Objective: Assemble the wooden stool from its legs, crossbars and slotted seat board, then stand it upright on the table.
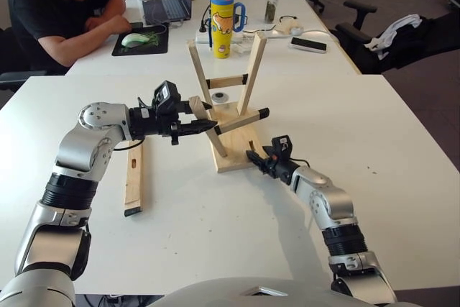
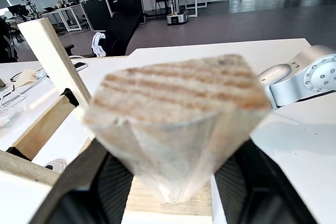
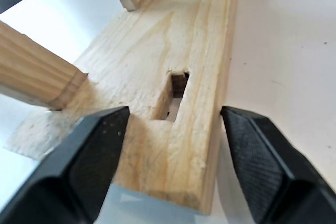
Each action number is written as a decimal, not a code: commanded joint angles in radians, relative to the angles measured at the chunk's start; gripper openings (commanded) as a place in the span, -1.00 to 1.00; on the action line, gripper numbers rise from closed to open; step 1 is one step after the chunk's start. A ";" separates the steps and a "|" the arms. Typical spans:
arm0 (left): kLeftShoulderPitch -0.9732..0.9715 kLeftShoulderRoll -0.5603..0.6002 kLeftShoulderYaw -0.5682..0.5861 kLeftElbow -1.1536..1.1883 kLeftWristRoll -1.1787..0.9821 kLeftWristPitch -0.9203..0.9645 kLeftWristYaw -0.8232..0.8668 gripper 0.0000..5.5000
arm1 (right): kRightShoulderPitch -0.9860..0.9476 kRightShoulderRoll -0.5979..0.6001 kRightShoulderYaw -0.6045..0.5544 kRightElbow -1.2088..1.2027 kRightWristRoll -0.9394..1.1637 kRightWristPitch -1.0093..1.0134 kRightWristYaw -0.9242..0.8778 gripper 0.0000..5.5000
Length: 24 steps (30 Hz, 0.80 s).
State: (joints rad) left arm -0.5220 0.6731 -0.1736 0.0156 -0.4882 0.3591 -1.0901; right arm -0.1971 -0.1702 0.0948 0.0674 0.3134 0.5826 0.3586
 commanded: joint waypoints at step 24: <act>-0.006 0.126 0.452 0.189 -0.211 0.233 0.026 0.26 | 0.091 0.082 -0.012 -0.055 -0.049 0.180 -0.161 0.18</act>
State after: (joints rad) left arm -0.4366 0.8356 0.2148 0.1367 -0.6899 0.6254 -1.1388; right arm -0.1620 -0.1025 0.1015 -0.0195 0.3035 0.6569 0.3016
